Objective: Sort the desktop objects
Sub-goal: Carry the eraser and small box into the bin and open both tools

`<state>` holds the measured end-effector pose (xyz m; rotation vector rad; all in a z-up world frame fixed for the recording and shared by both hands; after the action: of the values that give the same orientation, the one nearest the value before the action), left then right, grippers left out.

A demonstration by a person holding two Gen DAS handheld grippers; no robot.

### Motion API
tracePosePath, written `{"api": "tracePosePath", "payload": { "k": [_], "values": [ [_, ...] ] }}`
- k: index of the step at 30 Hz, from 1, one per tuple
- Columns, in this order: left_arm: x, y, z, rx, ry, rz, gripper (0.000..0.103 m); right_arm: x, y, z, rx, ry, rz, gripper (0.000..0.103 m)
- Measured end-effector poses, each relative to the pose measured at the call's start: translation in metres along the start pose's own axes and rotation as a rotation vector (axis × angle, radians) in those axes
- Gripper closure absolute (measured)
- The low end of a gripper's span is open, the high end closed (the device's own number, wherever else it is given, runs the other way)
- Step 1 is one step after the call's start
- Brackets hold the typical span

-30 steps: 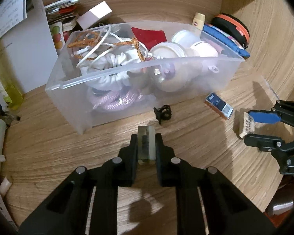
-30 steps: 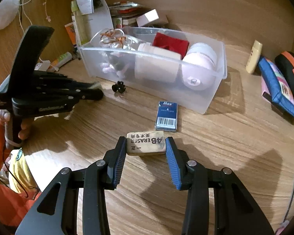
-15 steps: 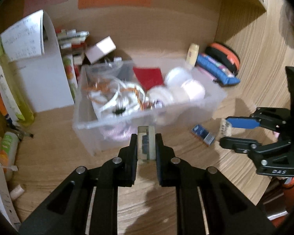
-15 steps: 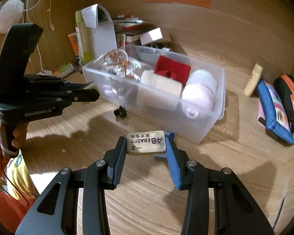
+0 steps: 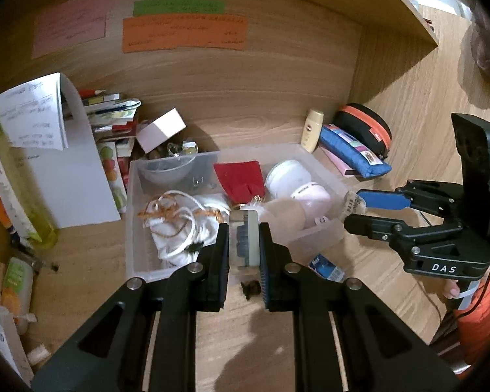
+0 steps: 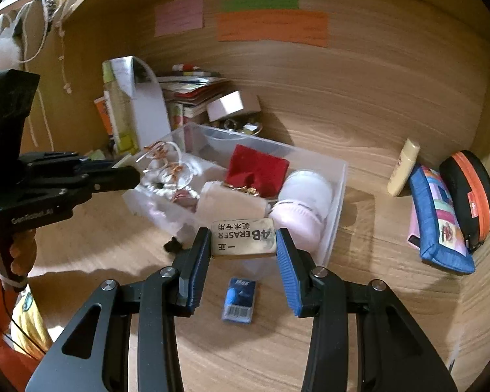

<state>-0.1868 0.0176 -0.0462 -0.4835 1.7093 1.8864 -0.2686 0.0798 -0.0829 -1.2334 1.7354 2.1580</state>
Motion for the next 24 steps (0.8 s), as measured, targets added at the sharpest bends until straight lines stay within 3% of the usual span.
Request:
{"api": "tracePosePath", "payload": {
  "k": [19, 24],
  "values": [
    [0.059, -0.004, -0.01, -0.011, -0.008, -0.092, 0.088, 0.035, 0.002, 0.016, 0.065, 0.059, -0.007, 0.066],
    [0.062, -0.005, -0.012, -0.014, -0.013, -0.085, 0.088, 0.036, 0.002, 0.019, 0.09, 0.08, -0.002, 0.066]
  ]
}}
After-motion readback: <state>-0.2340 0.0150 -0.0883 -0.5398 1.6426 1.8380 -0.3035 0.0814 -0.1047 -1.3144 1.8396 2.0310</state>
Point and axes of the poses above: each gripper's, at about its wrist camera, not at the fingertips, and x roughly the way its jaws point, z to its right, y to its top, the point moved 9 cm from there along x, roughly the way its jaws point, and after that the axes turned 2 degrees about -x, right-handed, at the moved point
